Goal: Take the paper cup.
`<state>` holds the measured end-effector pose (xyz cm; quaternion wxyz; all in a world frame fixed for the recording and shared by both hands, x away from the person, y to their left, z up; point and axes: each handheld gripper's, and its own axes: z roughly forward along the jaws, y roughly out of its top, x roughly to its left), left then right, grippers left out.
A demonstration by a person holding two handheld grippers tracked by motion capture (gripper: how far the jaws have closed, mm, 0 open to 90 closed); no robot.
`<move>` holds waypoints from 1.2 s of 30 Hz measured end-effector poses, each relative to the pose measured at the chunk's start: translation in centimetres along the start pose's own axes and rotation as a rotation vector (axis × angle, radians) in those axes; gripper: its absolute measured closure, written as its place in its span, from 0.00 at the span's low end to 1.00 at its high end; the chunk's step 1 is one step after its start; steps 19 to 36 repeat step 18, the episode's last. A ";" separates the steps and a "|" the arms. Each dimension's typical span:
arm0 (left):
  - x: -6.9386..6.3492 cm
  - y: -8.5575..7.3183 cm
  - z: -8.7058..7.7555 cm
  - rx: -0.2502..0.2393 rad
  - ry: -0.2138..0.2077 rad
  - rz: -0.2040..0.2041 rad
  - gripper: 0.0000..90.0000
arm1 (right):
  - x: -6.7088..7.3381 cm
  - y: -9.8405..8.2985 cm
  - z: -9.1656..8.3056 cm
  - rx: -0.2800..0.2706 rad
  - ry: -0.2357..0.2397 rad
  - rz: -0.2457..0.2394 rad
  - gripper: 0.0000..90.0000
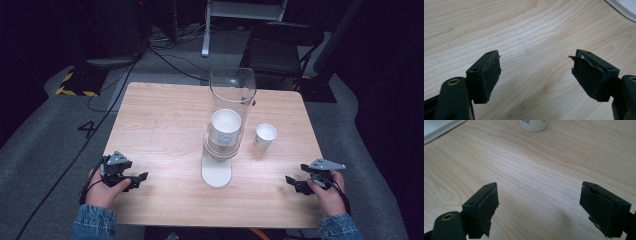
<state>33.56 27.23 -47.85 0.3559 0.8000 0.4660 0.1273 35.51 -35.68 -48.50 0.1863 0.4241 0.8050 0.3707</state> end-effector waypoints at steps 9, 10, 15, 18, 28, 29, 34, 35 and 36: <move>0.0 -0.1 0.2 0.014 -0.001 0.003 0.25 | 0.2 -0.4 1.7 0.011 -0.055 -0.021 0.18; 0.0 -0.2 0.3 0.013 0.000 0.005 0.25 | 0.3 -0.4 1.9 0.012 -0.066 -0.019 0.18; -0.2 -0.3 0.6 0.016 0.005 0.003 0.25 | 0.2 -0.6 2.2 0.023 -0.046 -0.005 0.17; -0.2 -0.3 0.7 0.024 0.004 0.008 0.24 | 0.1 -0.6 2.3 0.026 -0.042 0.007 0.17; -0.2 -0.3 0.7 0.024 0.004 0.008 0.24 | 0.1 -0.6 2.3 0.026 -0.042 0.007 0.17; -0.2 -0.3 0.7 0.024 0.004 0.008 0.24 | 0.1 -0.6 2.3 0.026 -0.042 0.007 0.17; -0.2 -0.3 0.7 0.024 0.004 0.008 0.24 | 0.1 -0.6 2.3 0.026 -0.042 0.007 0.17; -0.2 -0.3 0.7 0.024 0.004 0.008 0.24 | 0.1 -0.6 2.3 0.026 -0.042 0.007 0.17; -0.2 -0.3 0.7 0.024 0.004 0.008 0.24 | 0.1 -0.6 2.3 0.026 -0.042 0.007 0.17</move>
